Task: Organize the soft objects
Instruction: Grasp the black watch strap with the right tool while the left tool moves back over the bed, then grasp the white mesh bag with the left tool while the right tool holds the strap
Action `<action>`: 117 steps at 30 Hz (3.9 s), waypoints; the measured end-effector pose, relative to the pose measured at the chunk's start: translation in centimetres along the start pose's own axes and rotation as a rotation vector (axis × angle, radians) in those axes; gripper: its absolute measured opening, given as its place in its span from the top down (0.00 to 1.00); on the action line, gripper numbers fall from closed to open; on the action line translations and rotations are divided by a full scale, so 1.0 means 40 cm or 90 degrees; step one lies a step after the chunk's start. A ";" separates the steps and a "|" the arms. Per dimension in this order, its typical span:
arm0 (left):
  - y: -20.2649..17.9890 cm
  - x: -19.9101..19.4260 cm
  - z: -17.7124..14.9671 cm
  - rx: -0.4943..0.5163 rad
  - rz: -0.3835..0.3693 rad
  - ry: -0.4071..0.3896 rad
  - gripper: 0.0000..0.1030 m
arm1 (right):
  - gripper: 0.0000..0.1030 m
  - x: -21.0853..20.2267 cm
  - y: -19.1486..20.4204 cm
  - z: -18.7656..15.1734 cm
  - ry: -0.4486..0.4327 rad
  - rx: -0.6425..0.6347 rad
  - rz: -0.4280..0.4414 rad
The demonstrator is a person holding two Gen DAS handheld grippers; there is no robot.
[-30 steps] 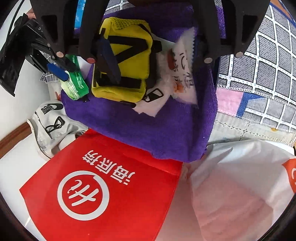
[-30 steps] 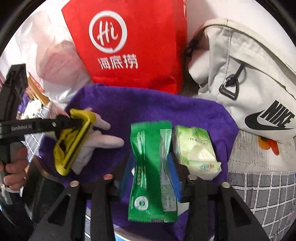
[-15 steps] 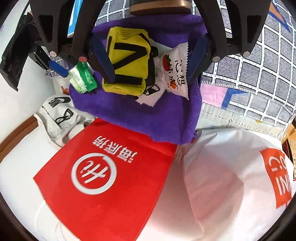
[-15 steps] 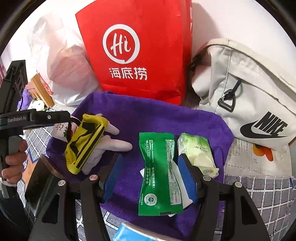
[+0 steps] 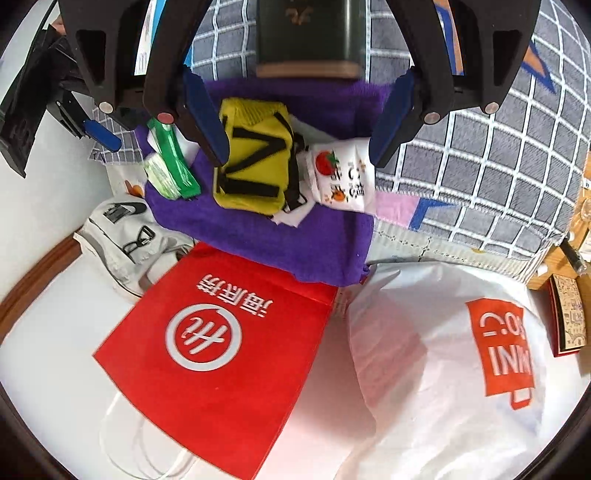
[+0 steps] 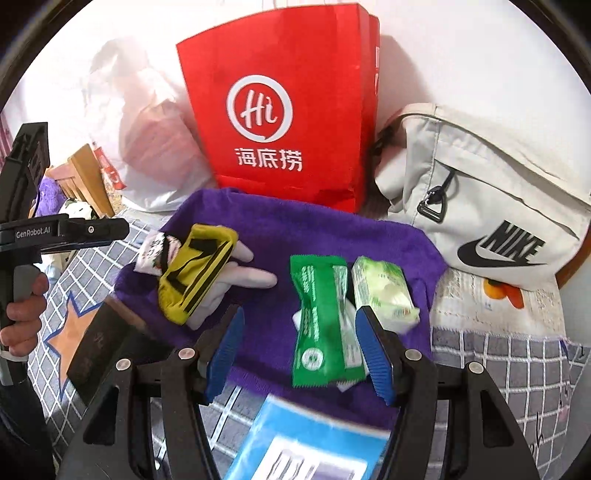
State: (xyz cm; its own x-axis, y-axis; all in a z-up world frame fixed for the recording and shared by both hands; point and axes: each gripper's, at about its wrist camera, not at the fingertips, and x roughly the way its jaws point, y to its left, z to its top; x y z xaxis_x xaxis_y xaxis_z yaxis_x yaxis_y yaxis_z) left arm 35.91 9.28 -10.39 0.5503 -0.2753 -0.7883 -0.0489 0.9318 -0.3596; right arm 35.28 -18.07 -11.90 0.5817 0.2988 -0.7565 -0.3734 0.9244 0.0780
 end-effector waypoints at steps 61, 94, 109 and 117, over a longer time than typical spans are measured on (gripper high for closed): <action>0.104 -0.198 -0.487 0.020 -0.005 0.017 0.26 | 0.80 -0.044 0.319 -0.460 0.106 -0.109 0.049; -0.094 -0.060 -0.607 0.122 -0.043 0.130 0.26 | 0.80 -0.269 0.147 -0.572 0.013 0.015 0.018; -0.245 0.007 -0.652 0.236 0.023 0.147 0.00 | 0.80 -0.241 0.004 -0.661 0.031 0.095 0.004; -0.290 0.036 -0.651 0.246 0.058 0.151 0.00 | 0.80 -0.239 -0.009 -0.669 0.029 0.103 0.010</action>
State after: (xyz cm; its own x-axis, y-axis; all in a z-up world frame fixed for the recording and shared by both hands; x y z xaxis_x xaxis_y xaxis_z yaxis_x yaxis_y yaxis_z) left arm 15.55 -8.08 -20.34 0.3494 -0.1934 -0.9168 0.2505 0.9621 -0.1075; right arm 10.51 -27.59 -22.06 0.5424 0.3066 -0.7822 -0.2593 0.9467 0.1913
